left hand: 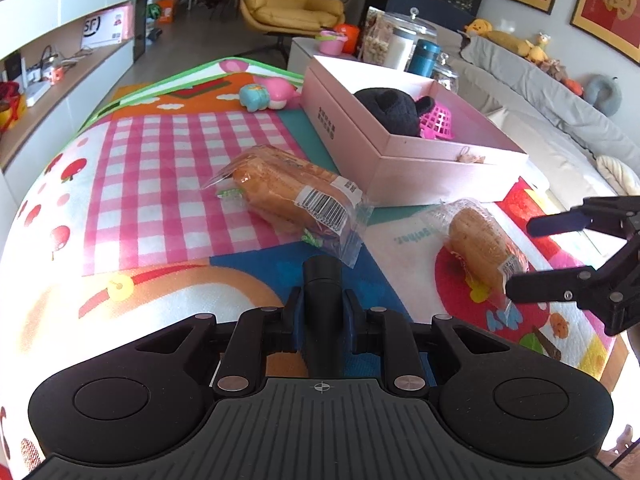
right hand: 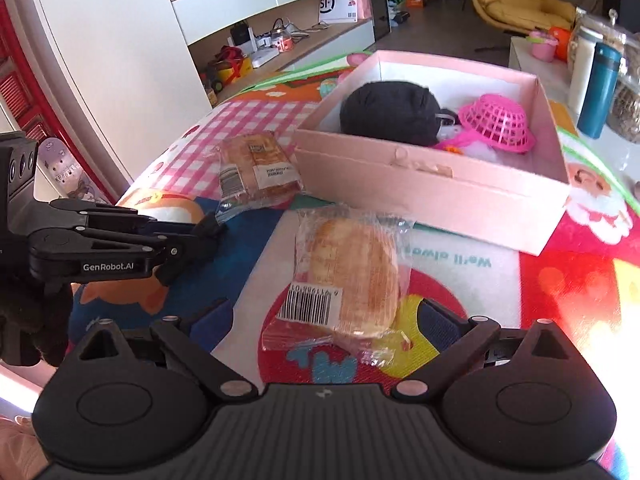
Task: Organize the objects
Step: 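Carry the bread bag with right tool while left tool carries cylinder toward pink box, then lower the black cylinder into the pink box and open the left tool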
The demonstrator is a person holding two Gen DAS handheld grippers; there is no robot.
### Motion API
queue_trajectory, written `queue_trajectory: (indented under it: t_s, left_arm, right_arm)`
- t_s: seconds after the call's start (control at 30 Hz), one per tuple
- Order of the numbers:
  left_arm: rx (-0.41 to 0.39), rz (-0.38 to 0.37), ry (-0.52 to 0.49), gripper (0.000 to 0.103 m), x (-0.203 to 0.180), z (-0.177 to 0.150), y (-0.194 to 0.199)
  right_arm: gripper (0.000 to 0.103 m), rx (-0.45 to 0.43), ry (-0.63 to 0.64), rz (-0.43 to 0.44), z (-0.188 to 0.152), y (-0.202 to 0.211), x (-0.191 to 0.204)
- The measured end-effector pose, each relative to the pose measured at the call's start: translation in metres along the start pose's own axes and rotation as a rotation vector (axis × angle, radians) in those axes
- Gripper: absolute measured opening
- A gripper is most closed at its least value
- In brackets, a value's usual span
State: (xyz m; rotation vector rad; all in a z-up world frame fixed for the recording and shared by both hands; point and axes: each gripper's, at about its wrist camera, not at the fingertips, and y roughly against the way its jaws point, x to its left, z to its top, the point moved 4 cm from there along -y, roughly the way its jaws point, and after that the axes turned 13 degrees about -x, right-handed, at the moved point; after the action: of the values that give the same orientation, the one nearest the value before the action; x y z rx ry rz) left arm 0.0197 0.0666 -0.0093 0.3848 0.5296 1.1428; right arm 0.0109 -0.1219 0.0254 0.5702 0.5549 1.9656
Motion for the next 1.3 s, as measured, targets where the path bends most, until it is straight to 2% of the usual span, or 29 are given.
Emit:
queue_trajectory:
  t_s: [0.17,0.4,0.47,0.5,0.53,0.63,0.83,0.97,1.13,1.23,1.3]
  left_arm:
    - [-0.007,-0.005,0.011,0.023,0.002,-0.001,0.000]
    - [-0.006,-0.007,0.015,0.023,0.003,-0.001,0.001]
    - [-0.005,-0.003,0.015,0.023,0.002,-0.001,0.001]
    - [-0.004,0.000,0.013,0.023,0.002,-0.001,0.000]
    - [-0.003,0.005,0.010,0.023,0.001,-0.001,0.000]
    - [0.001,0.014,0.008,0.023,-0.003,-0.002,0.002]
    - [0.014,-0.042,0.036,0.022,-0.017,0.001,0.010]
    - [-0.039,-0.098,0.053,0.022,-0.033,0.036,0.012]
    - [-0.144,-0.165,0.038,0.023,-0.065,0.106,-0.001]
    - [-0.178,-0.182,0.090,0.023,-0.077,0.143,-0.030]
    - [-0.176,-0.218,0.175,0.023,-0.082,0.160,-0.056]
  right_arm:
    - [0.099,-0.020,0.089,-0.124,0.014,-0.008,-0.005]
    - [0.099,0.049,0.013,-0.089,0.010,-0.040,-0.006]
    - [0.093,0.065,0.015,-0.077,0.007,-0.044,0.001]
    - [0.087,0.072,0.026,-0.080,0.006,-0.046,0.004]
    - [0.074,0.078,0.049,-0.093,0.004,-0.047,0.009]
    - [0.055,0.075,0.100,-0.121,0.001,-0.044,0.017]
    - [0.054,0.017,0.110,-0.175,0.004,-0.013,0.012]
    - [0.053,-0.046,0.118,-0.234,0.015,0.014,-0.001]
    - [0.054,-0.120,0.108,-0.289,0.031,0.040,-0.020]
    - [0.054,-0.148,0.083,-0.305,0.034,0.050,-0.032]
    - [0.053,-0.164,0.065,-0.314,0.033,0.055,-0.041]
